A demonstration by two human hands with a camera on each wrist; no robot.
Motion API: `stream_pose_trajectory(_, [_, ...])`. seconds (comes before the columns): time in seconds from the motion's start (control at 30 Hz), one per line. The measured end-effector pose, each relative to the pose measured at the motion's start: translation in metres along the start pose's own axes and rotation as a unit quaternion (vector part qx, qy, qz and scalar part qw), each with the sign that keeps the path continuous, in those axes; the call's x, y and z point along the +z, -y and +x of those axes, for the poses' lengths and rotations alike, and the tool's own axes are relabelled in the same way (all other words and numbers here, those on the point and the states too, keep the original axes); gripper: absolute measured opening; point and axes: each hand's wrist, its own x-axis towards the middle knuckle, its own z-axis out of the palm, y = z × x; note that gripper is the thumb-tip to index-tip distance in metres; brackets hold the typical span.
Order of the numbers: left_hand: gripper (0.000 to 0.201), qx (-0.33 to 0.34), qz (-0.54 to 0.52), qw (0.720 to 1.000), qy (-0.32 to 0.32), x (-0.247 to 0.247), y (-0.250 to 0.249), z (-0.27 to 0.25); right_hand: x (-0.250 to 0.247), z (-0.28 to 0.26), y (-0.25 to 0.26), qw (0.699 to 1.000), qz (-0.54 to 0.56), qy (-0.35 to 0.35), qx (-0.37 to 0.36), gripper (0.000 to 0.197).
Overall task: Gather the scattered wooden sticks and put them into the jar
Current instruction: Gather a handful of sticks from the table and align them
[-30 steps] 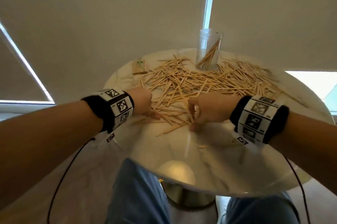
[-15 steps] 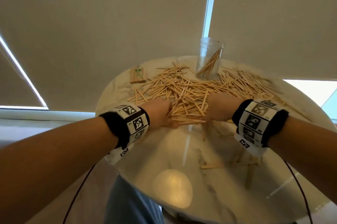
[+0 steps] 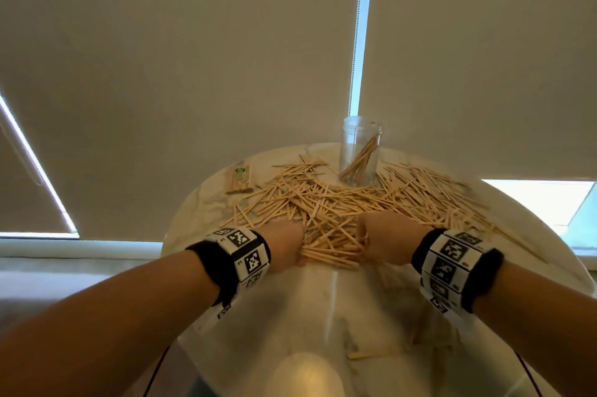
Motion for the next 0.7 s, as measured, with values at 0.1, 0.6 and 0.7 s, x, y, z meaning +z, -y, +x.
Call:
stream_pose_trajectory(0.1, [0.033,0.000,-0.001,1.000,0.020,0.001,0.003,0.007,-0.002,0.002,-0.003,1.000,0.008,0.006,0.015,0.037])
stream_pose_trajectory(0.6, [0.022,0.001,0.070,0.998,0.009,-0.022,0.012,0.008,0.008,0.004,-0.018,0.999,0.042,-0.024,0.011,0.024])
stream_pose_trajectory(0.7, [0.015,-0.002,0.066,0.998,-0.008,-0.028,0.017,0.007,0.013,0.007,-0.021,0.998,0.044,-0.047,0.010,0.021])
